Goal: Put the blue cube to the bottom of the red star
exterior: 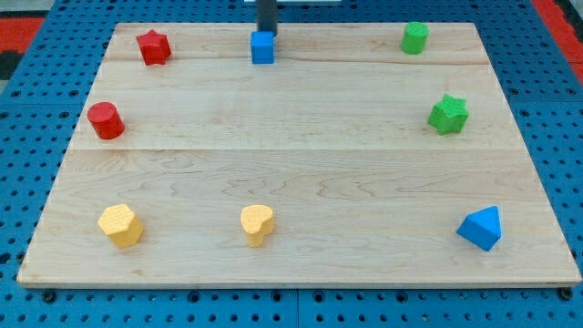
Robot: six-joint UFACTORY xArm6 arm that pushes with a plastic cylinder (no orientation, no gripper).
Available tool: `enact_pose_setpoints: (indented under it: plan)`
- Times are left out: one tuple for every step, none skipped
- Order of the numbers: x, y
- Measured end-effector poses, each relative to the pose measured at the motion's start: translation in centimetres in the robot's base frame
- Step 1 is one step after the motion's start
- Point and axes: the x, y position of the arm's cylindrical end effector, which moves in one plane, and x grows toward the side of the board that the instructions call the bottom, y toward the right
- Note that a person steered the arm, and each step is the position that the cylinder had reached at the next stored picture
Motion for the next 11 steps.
enact_pose_setpoints:
  plan:
    - [-0.3,4.0]
    - [0.7,4.5]
    - [1.3,2.3]
    - [3.7,1.4]
    - [5.6,1.5]
    - [6.6,-3.7]
    - [6.3,-5.9]
    - [5.8,-8.1]
    - [3.5,-7.4]
    - [4.2,-12.0]
    - [8.5,-17.3]
